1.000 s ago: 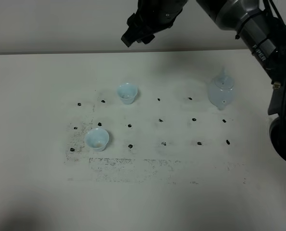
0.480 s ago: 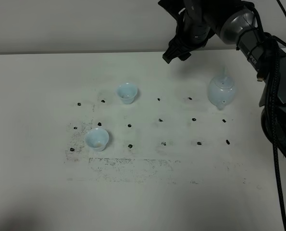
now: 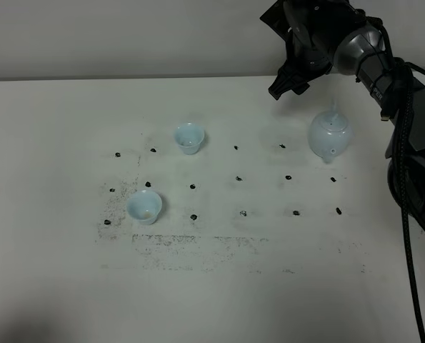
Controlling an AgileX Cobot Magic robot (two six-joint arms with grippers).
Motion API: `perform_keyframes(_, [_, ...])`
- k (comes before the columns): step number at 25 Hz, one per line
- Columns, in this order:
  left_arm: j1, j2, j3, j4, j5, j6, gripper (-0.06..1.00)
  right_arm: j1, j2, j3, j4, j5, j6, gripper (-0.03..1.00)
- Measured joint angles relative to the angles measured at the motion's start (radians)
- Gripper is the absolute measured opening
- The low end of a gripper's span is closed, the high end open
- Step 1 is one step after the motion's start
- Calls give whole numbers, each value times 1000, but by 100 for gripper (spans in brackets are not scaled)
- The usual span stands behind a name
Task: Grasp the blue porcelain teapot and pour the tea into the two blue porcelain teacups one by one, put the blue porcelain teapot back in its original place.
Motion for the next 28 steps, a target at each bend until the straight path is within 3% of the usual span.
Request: perform_keyframes(28, [0,0,0,0,0,0,56,-81,41,0,-29,34,95,56])
